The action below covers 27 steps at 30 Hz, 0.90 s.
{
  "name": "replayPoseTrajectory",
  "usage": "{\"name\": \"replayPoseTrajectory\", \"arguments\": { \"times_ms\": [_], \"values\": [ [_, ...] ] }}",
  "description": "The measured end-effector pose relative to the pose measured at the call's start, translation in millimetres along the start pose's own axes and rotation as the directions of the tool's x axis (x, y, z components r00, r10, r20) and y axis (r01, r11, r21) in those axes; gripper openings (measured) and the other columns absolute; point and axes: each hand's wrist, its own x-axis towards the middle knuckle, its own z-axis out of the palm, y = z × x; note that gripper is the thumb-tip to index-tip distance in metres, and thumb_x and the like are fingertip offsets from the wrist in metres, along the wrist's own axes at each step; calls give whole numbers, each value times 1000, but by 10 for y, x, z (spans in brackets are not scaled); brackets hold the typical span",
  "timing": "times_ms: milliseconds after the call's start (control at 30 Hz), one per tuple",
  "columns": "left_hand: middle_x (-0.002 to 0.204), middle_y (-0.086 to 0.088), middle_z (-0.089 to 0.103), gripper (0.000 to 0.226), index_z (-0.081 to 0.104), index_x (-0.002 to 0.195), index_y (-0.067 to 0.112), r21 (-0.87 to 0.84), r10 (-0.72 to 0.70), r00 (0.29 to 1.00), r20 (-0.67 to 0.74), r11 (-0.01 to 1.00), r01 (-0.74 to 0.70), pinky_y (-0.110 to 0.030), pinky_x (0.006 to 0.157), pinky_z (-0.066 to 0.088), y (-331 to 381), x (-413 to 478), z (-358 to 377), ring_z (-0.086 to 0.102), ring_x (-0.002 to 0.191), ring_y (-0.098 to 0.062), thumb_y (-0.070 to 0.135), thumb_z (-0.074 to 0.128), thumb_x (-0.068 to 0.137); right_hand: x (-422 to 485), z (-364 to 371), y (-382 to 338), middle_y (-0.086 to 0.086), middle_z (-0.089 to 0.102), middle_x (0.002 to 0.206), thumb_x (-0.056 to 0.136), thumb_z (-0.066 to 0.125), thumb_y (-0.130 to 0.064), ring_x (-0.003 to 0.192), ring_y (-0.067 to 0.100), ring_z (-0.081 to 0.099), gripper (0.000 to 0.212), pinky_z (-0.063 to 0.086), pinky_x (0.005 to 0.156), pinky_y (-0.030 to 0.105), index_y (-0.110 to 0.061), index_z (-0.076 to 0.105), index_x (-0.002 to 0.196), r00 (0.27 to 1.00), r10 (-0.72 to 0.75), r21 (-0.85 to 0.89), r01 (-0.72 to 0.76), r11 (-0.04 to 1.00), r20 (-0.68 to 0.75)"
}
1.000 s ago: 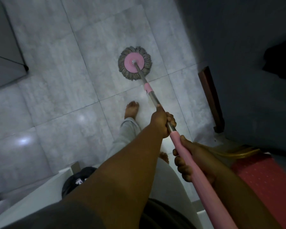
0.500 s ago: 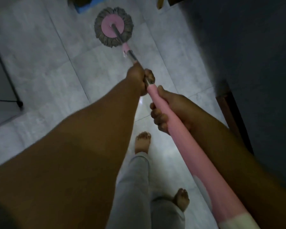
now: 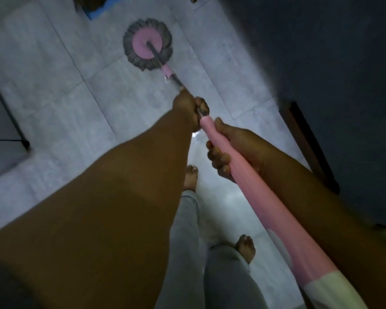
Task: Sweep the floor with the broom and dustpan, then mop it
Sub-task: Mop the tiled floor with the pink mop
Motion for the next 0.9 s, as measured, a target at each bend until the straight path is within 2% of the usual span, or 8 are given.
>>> {"name": "replayPoseTrajectory", "arguments": {
  "times_ms": [100,200,233,367,467,667,800,900],
  "values": [
    [38,2,33,52,37,67,15,104,-3,999,44,995,-2,-10,33,25,-804,-407,-20,30,25,-11,48,28,106,-587,-333,606,1,50,57,91,50,-61,38,10,47,51,43,38,20,-11,54,80,998,35,42,-32,999,-57],
    [37,2,34,55,37,67,13,101,-104,991,87,990,95,-11,34,27,-1640,-939,-63,32,25,-11,52,28,105,-1267,-663,1259,1,50,59,89,53,-61,39,11,45,51,42,37,22,-11,56,80,991,70,98,-59,993,-111],
    [36,1,35,56,37,66,12,158,-108,991,79,983,95,-12,35,28,-1916,-1085,-77,32,25,-11,52,28,105,-1502,-764,1477,1,50,59,88,55,-61,40,11,45,51,42,37,23,-11,57,80,988,87,115,-73,991,-125],
    [34,0,35,57,38,65,11,189,-183,979,93,968,163,-11,36,32,-2990,-1650,-89,33,23,-13,52,30,104,-2295,-1121,2251,3,48,59,81,60,-60,37,14,43,51,41,36,23,-9,58,82,974,140,196,-104,975,-177],
    [34,1,33,57,38,66,12,203,-255,960,115,952,229,-12,38,33,-3365,-1850,-110,33,24,-14,55,32,103,-2589,-1240,2524,4,47,56,82,57,-59,35,14,42,51,40,34,23,-9,56,84,963,184,233,-136,963,-198],
    [37,2,32,49,38,74,13,215,-204,972,115,961,176,-13,37,32,-2977,-1725,-36,32,28,-13,51,33,104,-2436,-1045,2122,5,47,59,77,58,-60,37,13,42,53,42,36,23,-8,54,84,959,161,110,-139,984,-234],
    [38,1,36,54,39,68,12,198,-178,973,150,969,147,-13,36,32,-2359,-1362,133,35,27,-13,53,31,103,-2041,-882,1551,4,50,61,80,57,-60,39,12,44,51,43,38,23,-9,56,86,963,143,109,-121,987,-228],
    [38,1,37,51,42,72,12,175,-127,980,151,979,100,-14,37,33,-1723,-966,310,35,29,-12,51,32,104,-1593,-754,976,3,51,61,80,58,-61,39,11,44,51,43,38,22,-10,57,87,968,130,122,-106,987,-217]
  ]
}}
